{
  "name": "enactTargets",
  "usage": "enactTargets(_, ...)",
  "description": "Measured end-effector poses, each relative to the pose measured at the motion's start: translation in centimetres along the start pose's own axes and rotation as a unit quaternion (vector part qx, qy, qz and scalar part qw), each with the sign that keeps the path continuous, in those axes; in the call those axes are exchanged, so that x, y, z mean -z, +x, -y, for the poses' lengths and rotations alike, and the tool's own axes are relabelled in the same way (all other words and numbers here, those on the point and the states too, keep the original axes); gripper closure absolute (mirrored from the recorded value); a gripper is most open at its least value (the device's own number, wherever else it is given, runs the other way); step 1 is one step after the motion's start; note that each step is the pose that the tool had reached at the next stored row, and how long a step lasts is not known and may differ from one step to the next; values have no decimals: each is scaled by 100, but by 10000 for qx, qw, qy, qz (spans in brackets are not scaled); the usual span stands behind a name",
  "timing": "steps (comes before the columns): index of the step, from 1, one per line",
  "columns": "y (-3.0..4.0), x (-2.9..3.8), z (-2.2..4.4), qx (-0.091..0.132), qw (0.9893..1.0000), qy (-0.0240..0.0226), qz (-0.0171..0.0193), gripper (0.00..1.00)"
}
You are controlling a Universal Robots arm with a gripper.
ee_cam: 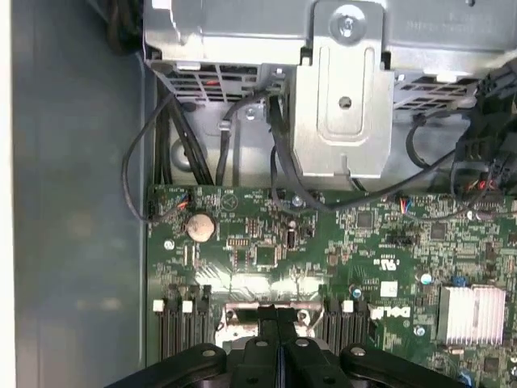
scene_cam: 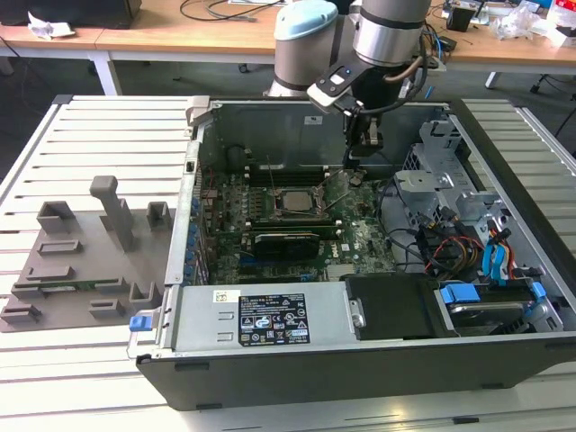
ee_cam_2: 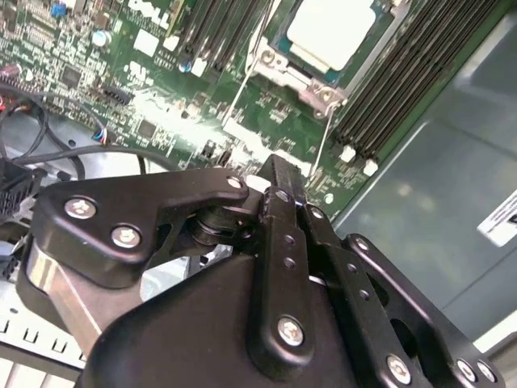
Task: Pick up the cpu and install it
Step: 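Close the cpu cover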
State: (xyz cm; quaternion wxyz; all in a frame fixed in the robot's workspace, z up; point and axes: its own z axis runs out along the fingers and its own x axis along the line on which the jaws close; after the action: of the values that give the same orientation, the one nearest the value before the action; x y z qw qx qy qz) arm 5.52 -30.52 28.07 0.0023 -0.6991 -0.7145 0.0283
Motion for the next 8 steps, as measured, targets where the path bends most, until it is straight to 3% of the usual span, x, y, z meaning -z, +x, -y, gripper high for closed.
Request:
enactTargets(5,-1,-21,-144,1,10000,1,0,89)
enactTargets(8,0,-66,-172,0,10000,2,0,89)
